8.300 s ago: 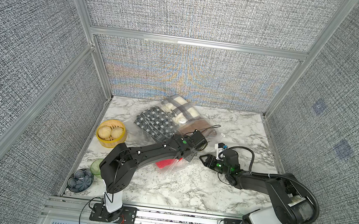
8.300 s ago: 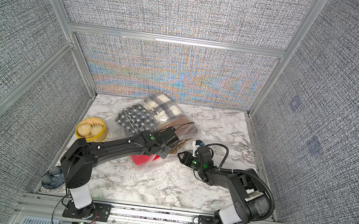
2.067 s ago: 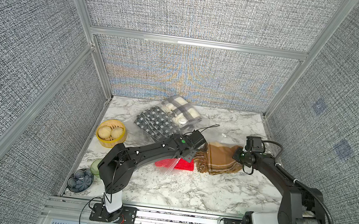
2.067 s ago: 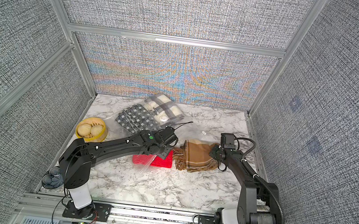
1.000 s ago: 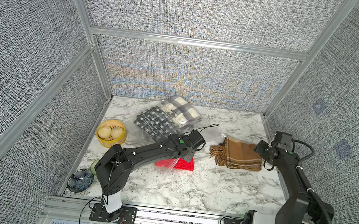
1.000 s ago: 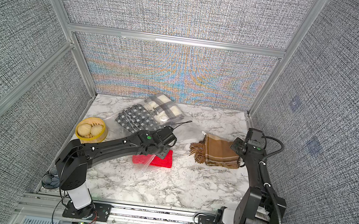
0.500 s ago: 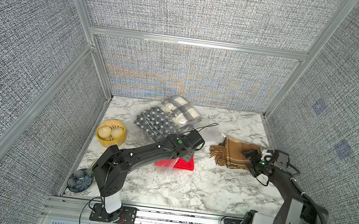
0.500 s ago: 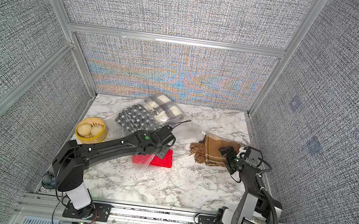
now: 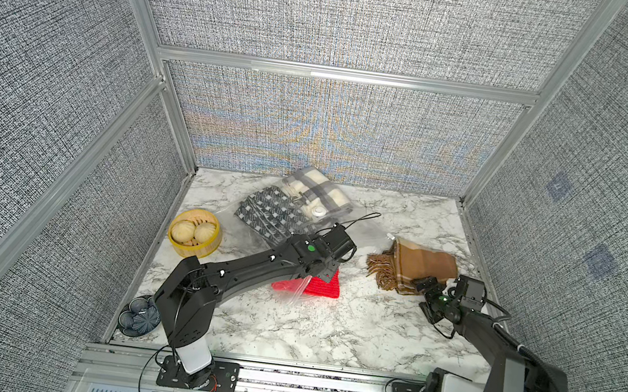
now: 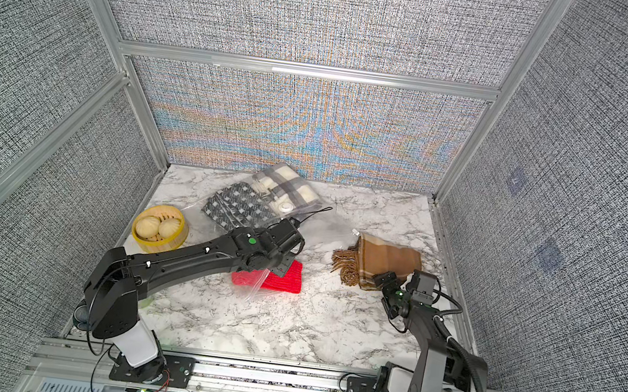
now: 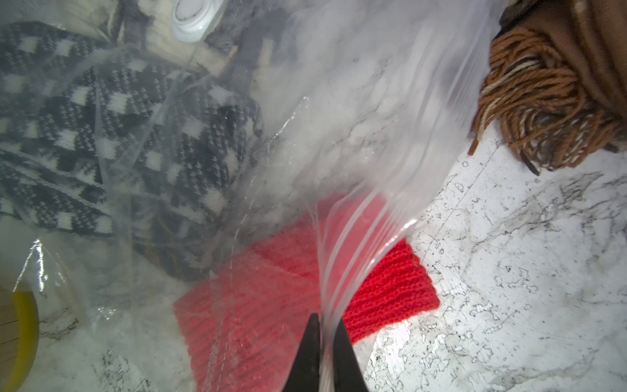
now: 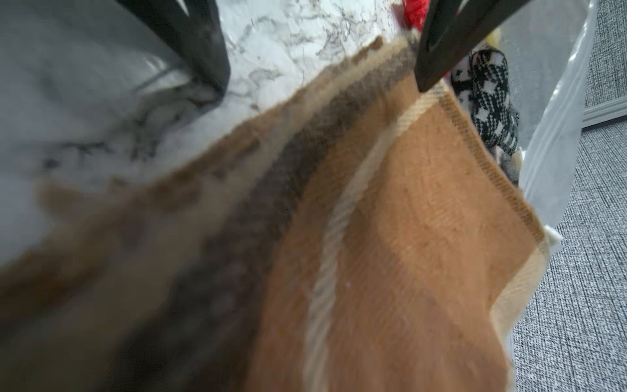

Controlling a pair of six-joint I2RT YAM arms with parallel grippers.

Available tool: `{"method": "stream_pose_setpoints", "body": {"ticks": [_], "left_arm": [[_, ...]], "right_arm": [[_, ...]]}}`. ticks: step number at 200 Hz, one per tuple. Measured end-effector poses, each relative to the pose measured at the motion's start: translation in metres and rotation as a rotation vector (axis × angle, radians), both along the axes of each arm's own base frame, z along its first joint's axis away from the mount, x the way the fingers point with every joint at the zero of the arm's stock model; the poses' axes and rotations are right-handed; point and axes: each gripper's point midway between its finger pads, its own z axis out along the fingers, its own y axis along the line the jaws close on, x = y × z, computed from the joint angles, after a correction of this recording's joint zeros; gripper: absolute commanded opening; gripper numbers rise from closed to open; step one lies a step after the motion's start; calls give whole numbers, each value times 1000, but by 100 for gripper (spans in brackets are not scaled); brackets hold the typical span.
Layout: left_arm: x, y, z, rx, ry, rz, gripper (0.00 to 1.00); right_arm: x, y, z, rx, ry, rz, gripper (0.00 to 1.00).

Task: Take the scarf out of the vacuum bag
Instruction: Move the scarf to the center of the board.

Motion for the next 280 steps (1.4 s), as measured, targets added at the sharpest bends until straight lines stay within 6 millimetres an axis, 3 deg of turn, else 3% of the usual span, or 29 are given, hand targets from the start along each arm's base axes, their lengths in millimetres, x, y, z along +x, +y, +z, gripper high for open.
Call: {"method": "stream_pose_setpoints", "body": {"ticks": [13,29,46,67,74,139,176,201,232,250,280], "left_arm": [[-1,0,2,-4,-3,-3,9],[-2,0,3,-6,-6,-7,9],[-2,0,5,-7,-9,-7,9],[-2,1,8,-13,-16,-7,9],[-2,2,11,-15,-22,-7,9],[-7,8,29,-60,-56,-7,8],[-8,10,29,-60,-57,-6,8],[-8,10,30,-64,-59,-7,8],[-8,11,34,-75,-68,-6,8],[-8,12,35,-76,-71,-4,8],[-9,13,35,-78,-72,-4,8]], "right_arm": [[10,0,-2,22,-21,-10,73],[19,-1,-4,23,-36,-21,54],[28,-4,-9,26,-19,-40,49],[42,-9,-14,13,-30,-49,16],[44,-10,-19,16,-25,-56,10],[89,-8,-19,8,-65,-42,11],[115,-11,-17,-14,-45,-47,12],[141,-13,-17,-24,-45,-52,13],[178,0,-18,-27,-61,-20,14],[197,5,-18,-27,-72,-5,16],[226,13,-16,-27,-104,15,29]]}}
